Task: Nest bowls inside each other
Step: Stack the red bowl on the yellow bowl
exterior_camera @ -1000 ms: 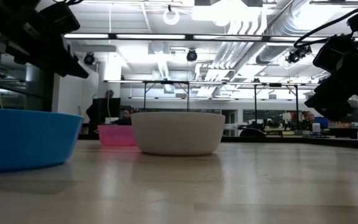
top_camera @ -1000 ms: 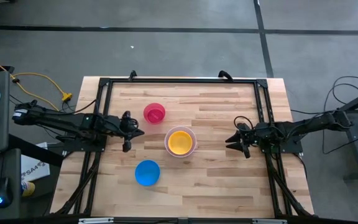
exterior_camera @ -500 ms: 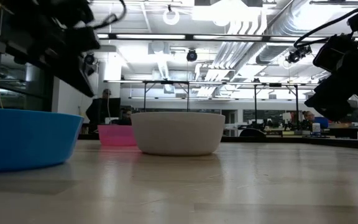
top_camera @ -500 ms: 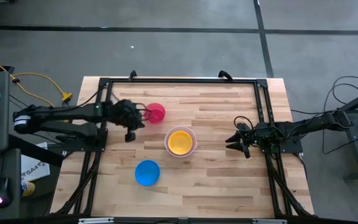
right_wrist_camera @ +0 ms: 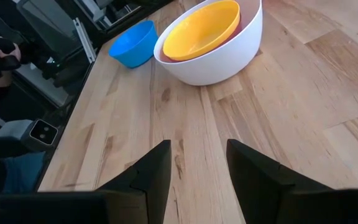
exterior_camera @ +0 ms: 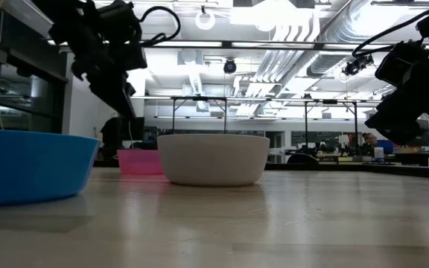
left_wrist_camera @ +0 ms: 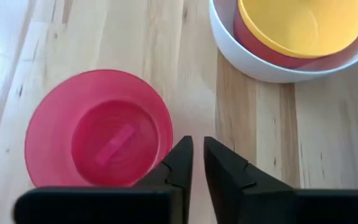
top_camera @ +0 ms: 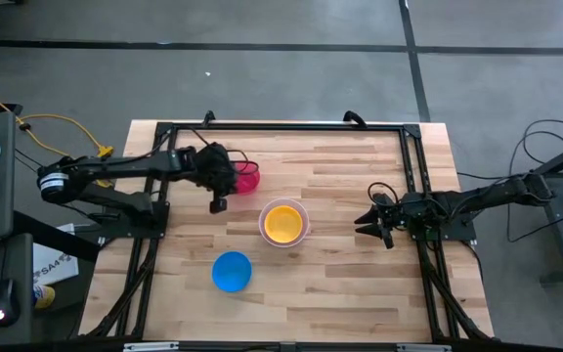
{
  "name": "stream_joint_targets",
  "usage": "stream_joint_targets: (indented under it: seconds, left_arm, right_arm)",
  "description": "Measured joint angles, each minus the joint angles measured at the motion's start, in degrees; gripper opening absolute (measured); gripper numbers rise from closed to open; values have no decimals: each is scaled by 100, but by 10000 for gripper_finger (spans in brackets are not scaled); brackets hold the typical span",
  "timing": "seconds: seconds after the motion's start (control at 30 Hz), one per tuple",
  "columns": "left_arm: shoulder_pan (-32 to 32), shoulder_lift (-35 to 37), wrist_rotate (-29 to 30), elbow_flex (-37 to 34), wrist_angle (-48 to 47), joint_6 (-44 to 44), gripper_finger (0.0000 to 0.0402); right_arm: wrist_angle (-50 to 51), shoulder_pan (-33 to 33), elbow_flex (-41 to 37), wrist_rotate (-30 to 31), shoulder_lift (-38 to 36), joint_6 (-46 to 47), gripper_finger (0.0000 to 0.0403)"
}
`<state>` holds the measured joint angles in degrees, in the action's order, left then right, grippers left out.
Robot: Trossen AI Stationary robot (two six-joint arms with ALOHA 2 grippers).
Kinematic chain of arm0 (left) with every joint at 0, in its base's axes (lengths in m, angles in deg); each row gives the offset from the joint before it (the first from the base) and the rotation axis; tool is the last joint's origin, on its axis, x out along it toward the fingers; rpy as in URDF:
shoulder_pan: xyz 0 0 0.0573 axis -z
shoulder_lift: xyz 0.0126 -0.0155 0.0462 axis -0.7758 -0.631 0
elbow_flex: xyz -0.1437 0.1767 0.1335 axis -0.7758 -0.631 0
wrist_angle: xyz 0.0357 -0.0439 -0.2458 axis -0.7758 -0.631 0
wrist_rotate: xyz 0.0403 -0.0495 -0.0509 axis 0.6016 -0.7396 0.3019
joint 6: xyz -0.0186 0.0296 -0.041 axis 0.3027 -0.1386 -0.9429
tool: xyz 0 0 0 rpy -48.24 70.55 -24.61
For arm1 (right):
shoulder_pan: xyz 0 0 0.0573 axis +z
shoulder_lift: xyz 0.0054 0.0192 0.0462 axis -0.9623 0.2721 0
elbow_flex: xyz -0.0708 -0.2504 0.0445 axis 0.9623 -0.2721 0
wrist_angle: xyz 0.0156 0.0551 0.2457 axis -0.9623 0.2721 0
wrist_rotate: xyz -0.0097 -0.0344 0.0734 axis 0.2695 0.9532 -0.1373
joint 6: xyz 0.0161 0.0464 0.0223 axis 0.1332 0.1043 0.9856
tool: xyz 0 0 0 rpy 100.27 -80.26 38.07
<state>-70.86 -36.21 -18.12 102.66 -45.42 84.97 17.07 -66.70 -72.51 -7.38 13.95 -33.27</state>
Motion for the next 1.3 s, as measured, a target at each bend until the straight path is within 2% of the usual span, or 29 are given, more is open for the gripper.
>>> stream_joint_targets:
  seconds: [0.2,0.3,0.93,1.3]
  left_arm:
    - [0,-2,20,13,-10,-42,88]
    - [0,-28,175,13,-12,0,98]
    - [-114,-963,247,15,29,296,100]
    - [-339,-1213,189,13,78,519,100]
  right_arm:
    - [0,0,1,0,0,0,148]
    - [0,0,-1,0,0,0,148]
    - [0,-2,1,0,2,0,148]
    - [0,0,1,0,0,0,148]
